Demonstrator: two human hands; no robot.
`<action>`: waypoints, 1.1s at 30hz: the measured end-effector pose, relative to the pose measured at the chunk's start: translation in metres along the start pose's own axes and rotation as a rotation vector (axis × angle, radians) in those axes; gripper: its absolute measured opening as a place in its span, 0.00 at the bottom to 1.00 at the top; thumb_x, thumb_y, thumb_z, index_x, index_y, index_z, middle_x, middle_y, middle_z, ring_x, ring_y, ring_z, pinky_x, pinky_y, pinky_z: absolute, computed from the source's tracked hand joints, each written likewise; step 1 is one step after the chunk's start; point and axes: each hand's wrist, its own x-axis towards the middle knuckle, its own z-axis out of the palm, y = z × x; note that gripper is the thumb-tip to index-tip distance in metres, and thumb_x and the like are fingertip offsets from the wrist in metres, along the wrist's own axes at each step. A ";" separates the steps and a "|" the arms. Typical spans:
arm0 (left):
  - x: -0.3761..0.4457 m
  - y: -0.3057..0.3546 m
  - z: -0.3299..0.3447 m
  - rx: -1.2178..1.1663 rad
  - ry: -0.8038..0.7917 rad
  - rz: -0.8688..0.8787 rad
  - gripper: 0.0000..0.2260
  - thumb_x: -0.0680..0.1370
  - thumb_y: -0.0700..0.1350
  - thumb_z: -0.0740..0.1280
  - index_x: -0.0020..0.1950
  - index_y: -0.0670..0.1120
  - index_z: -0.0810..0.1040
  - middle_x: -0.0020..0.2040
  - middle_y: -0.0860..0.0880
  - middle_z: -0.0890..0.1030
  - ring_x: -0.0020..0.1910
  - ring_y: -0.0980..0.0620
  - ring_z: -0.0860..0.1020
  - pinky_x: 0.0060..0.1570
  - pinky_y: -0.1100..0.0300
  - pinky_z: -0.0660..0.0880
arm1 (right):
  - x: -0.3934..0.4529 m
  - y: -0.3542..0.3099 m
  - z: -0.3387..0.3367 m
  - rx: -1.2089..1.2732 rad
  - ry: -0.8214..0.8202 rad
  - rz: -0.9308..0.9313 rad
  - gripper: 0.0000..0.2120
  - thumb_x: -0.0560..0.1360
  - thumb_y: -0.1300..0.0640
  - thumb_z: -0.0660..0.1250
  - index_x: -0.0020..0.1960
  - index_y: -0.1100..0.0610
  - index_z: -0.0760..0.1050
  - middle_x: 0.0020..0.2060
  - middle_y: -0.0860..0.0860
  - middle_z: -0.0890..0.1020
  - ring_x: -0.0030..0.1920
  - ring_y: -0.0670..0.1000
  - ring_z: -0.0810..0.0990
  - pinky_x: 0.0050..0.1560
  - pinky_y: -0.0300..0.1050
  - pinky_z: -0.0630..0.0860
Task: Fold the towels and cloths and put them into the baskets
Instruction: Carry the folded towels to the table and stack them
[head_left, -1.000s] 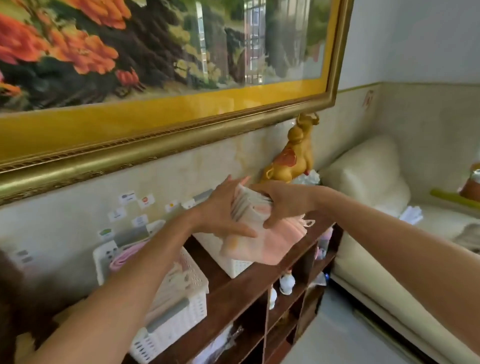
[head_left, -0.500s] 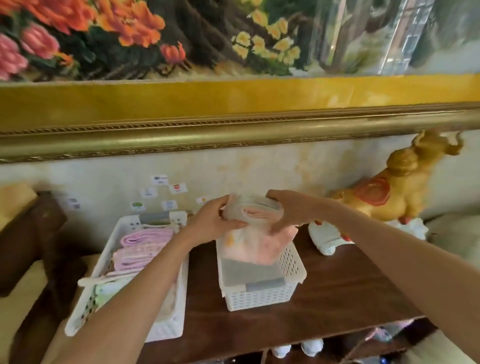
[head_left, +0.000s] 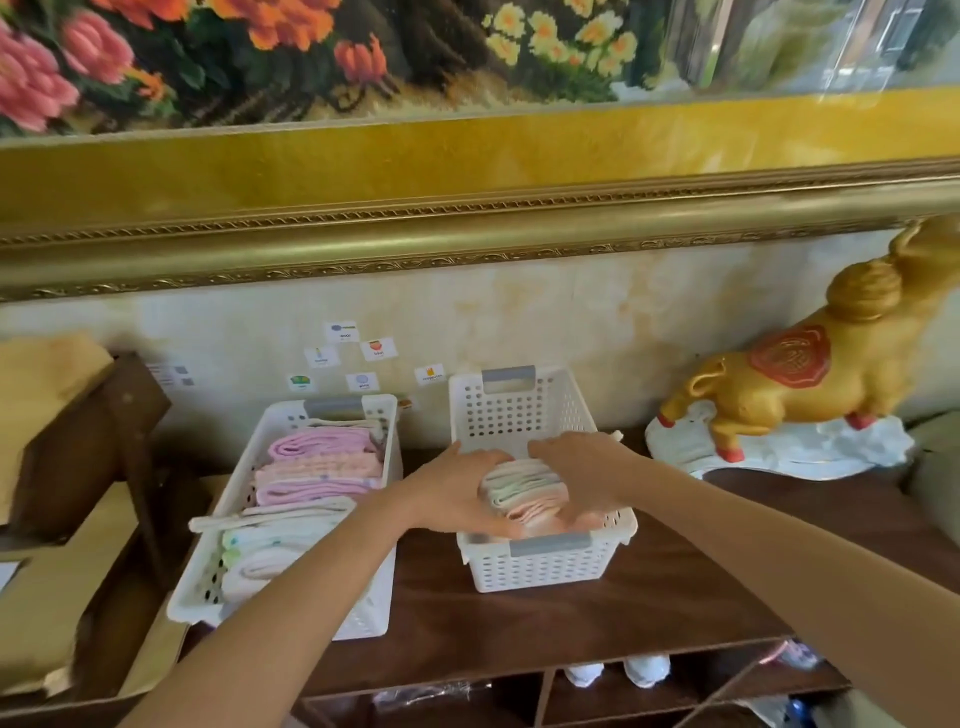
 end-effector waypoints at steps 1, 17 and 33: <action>-0.001 0.005 0.002 0.073 -0.050 0.017 0.37 0.66 0.68 0.71 0.70 0.54 0.66 0.63 0.58 0.74 0.64 0.58 0.70 0.75 0.51 0.49 | -0.002 -0.002 0.005 0.016 -0.016 -0.005 0.28 0.67 0.50 0.74 0.62 0.53 0.65 0.51 0.50 0.79 0.51 0.52 0.77 0.47 0.46 0.74; 0.006 0.020 0.013 0.276 -0.046 0.021 0.46 0.64 0.67 0.74 0.75 0.49 0.61 0.69 0.51 0.70 0.65 0.50 0.68 0.57 0.59 0.65 | -0.011 0.000 0.010 0.356 -0.052 0.094 0.23 0.71 0.50 0.71 0.64 0.52 0.70 0.57 0.49 0.78 0.54 0.48 0.74 0.54 0.40 0.69; -0.004 0.019 0.000 0.156 -0.244 -0.029 0.39 0.71 0.68 0.66 0.76 0.51 0.60 0.76 0.52 0.63 0.77 0.49 0.53 0.73 0.55 0.49 | -0.033 -0.022 0.012 0.530 -0.279 0.187 0.31 0.79 0.40 0.56 0.77 0.49 0.53 0.75 0.48 0.61 0.73 0.51 0.62 0.72 0.47 0.58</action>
